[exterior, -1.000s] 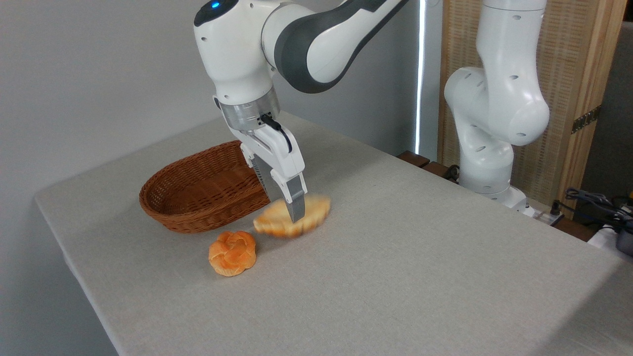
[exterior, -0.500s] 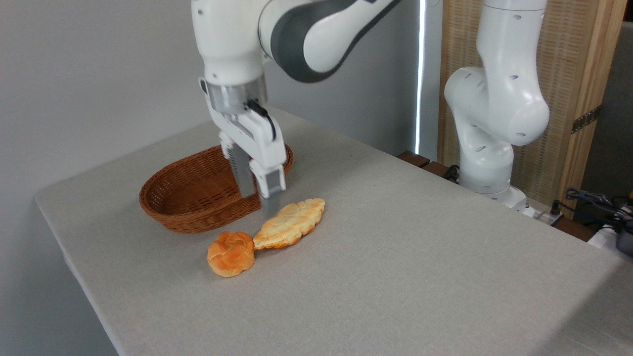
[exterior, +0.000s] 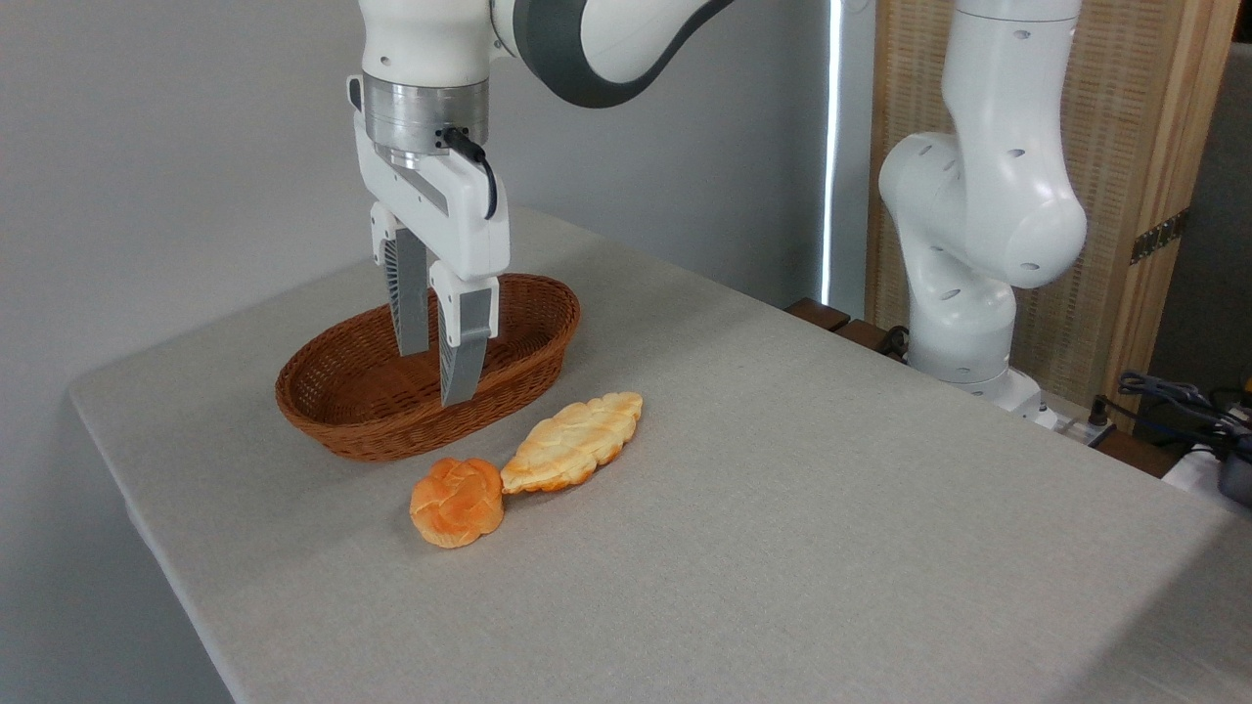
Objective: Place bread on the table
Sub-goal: 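Open the gripper and raise it away from the bread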
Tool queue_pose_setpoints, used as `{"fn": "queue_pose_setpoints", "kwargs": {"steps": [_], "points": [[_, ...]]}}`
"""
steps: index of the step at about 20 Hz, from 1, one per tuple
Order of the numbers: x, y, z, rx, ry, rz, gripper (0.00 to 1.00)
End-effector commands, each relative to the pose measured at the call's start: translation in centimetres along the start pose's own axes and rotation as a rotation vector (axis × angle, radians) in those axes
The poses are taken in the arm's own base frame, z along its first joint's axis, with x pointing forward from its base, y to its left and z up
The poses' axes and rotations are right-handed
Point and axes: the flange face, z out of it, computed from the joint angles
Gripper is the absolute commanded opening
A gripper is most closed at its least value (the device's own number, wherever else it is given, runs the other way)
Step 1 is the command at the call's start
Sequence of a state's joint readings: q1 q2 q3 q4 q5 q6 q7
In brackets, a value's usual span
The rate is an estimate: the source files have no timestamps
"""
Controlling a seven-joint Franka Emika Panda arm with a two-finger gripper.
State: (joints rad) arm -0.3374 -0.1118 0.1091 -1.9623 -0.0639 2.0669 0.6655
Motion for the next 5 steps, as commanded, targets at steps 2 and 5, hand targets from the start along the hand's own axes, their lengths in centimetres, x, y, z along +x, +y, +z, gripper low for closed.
{"fn": "queue_pose_setpoints", "kwargs": {"steps": [2,5], "points": [[-0.48,-1.59,0.19,0.067,-0.042,-0.064,1.0],[-0.49,-1.63,0.27,0.073,-0.046,-0.099,1.0]]}}
